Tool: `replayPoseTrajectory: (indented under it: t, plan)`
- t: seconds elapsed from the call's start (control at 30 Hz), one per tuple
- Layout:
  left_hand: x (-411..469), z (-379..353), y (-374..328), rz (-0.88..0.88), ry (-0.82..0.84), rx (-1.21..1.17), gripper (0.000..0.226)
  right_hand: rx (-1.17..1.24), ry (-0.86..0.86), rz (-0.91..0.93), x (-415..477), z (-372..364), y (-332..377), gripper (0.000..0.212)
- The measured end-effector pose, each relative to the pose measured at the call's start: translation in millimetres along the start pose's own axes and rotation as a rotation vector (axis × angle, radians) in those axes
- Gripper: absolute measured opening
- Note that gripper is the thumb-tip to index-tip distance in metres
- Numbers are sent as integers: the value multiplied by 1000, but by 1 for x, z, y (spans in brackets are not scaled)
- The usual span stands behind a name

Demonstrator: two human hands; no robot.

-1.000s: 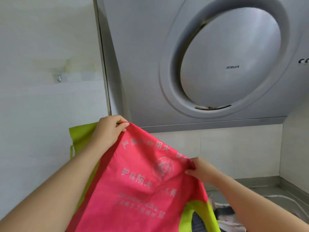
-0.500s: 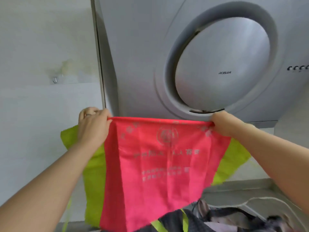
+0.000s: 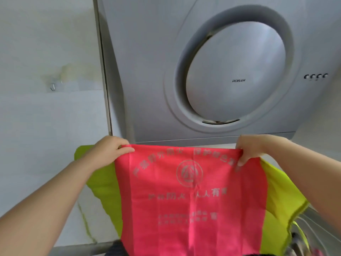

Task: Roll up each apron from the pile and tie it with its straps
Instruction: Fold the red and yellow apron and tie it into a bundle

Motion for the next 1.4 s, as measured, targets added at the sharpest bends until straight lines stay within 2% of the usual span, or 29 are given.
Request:
replayPoseTrajectory:
  t: [0.1,0.2,0.37,0.5,0.63,0.73,0.83,0.93,1.0,1.1,1.17,1.23,1.33,1.4]
  plan:
    - [1,-6,1,45,108,-19,30,16,49,20,-2,-5,6,31]
    - [2,-7,5,92,127,5,28,107,102,40,-2,-12,10,13]
    - [2,-9,28,191,111,74,34,428,134,111,-7,-15,19,10]
    - [-1,-9,43,276,10,76,16,498,49,218,-15,-5,35,14]
    - [-3,-13,53,301,-31,24,13,648,13,308,-19,-6,51,25]
    - [-3,-15,55,302,-91,13,13,793,17,298,-19,-11,54,46]
    - [-5,-14,54,287,-180,-26,14,846,-3,260,-12,-20,52,46]
    - [-8,-17,53,265,-181,-73,14,897,5,219,-3,-30,47,41]
    - [-9,-20,51,253,-136,-106,15,843,12,171,2,-33,40,38]
    - [-9,-31,49,230,17,-141,20,565,-33,182,8,-34,33,38]
    - [-10,-39,45,213,78,-119,20,437,-40,190,13,-39,32,21]
    - [-10,-48,43,212,81,-75,16,360,-87,192,20,-47,35,15]
    - [-9,-66,50,223,187,99,16,177,-100,161,34,-60,42,21]
    - [-4,-64,53,237,159,209,17,52,-119,112,43,-57,41,22]
Point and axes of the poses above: each hand's wrist, its own x-axis towards the middle knuckle, its own z-axis out of the back of the hand, y = z × x, the point moved 5 cm from there along x, towards the middle knuckle, and after that the axes turned 5 degrees about -z, right-handed, at the moved point
